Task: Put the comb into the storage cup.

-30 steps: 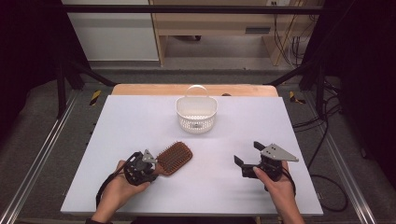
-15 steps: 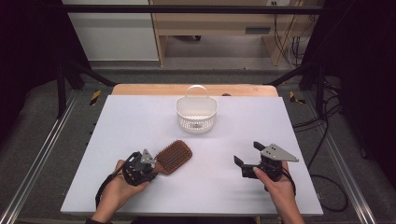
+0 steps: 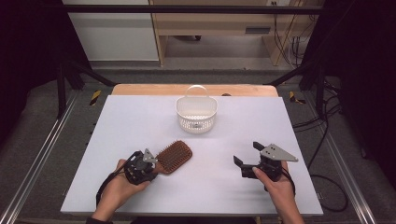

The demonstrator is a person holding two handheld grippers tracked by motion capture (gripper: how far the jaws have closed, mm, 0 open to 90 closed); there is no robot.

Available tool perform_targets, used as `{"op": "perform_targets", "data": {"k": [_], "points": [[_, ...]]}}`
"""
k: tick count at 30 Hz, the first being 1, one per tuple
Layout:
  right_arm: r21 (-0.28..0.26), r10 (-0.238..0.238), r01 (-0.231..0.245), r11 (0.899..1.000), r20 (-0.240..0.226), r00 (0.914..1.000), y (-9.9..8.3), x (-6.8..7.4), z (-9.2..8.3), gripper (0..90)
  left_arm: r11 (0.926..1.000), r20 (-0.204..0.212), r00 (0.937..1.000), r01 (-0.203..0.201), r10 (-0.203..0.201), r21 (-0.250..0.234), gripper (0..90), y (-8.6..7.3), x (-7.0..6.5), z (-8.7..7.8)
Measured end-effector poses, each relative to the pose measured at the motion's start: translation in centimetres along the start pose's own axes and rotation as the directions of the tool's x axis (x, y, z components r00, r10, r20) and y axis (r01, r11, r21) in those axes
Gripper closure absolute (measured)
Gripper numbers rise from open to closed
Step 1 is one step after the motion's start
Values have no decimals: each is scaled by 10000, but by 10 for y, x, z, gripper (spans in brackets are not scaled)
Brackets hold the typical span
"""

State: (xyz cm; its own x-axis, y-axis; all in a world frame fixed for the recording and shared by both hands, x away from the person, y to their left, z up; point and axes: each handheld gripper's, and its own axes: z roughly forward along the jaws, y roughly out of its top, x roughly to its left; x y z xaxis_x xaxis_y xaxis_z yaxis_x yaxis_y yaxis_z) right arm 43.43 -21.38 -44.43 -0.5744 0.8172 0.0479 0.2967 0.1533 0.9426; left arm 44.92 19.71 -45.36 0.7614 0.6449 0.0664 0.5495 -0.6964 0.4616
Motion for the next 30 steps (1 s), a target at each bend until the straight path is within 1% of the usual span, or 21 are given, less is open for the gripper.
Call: {"op": "perform_targets", "data": {"k": [1, 3, 5, 6, 7, 8, 10, 12, 13, 15, 16, 17, 19, 22, 25, 26, 27, 30], "points": [[-1, 10, -10, 10000, -7, 10000, 0, 0, 0, 65, 9999, 86, 9999, 85, -86, 117, 716, 2, 1, 0], [8, 5, -5, 10000, -36, 10000, 0, 0, 0, 64, 9997, 104, 9998, 168, -170, 185, 714, 3, 1, 1], [-12, 30, -30, 10000, -83, 10000, 0, 1, 0, 64, 9997, 87, 9998, 158, -160, 210, 705, 5, 1, 2], [-12, 31, -31, 10000, -104, 9999, 0, 1, 1, 64, 9997, 87, 9998, 155, -157, 207, 693, 6, 2, 2], [15, -19, 19, 10000, -135, 9999, 0, 1, 1, 63, 9995, 110, 9996, 256, -258, 164, 665, 7, 2, 3], [19, -8, 9, 10000, -149, 9999, 0, 1, 1, 63, 9994, 102, 9997, 205, -208, 266, 643, 8, 1, 4], [14, -2, 2, 10000, -165, 9999, 0, 1, 1, 62, 9989, 78, 9999, 145, -148, 437, 637, 11, 1, 5], [16, -6, 6, 10000, -168, 9999, 0, 1, 1, 62, 9984, 90, 9999, 90, -96, 567, 643, 13, 1, 5], [13, 11, -11, 10000, -157, 9999, 0, 1, 1, 62, 9984, 128, 9999, 74, -81, 553, 655, 13, 0, 5], [-4, 47, -47, 10000, -148, 9999, 0, 1, 0, 62, 9988, 108, 9998, 131, -136, 480, 696, 12, -1, 6], [-9, 48, -48, 10000, -149, 9999, 0, 1, 0, 62, 9991, 36, 10000, 7, -9, 433, 713, 12, -3, 6], [-1, 44, -45, 10000, -144, 9999, 0, 1, 1, 62, 9990, -65, 9999, -129, 132, 429, 718, 12, -5, 6], [34, 49, -48, 10000, -129, 9999, 0, 1, 2, 62, 9992, -218, 9996, -195, 203, 339, 720, 11, -7, 6], [76, 7, -6, 10000, -178, 9998, 0, 2, 3, 62, 9994, -415, 9985, -354, 356, 39, 721, 7, -10, 5], [77, -35, 37, 10000, -193, 9998, -1, 3, 3, 61, 9992, -383, 9987, -338, 330, -200, 721, 4, -9, 4], [77, -35, 37, 10000, -193, 9998, -1, 3, 3, 61, 9992, -383, 9987, -338, 330, -200, 721, 4, -9, 4], [85, -21, 23, 10000, -196, 9998, 0, 3, 4, 61, 9988, -287, 9994, -217, 205, -431, 721, 2, -8, 3], [73, -42, 43, 10000, -225, 9997, 0, 5, 4, 60, 9967, -284, 9995, -167, 145, -799, 721, 0, -8, 0]]}}
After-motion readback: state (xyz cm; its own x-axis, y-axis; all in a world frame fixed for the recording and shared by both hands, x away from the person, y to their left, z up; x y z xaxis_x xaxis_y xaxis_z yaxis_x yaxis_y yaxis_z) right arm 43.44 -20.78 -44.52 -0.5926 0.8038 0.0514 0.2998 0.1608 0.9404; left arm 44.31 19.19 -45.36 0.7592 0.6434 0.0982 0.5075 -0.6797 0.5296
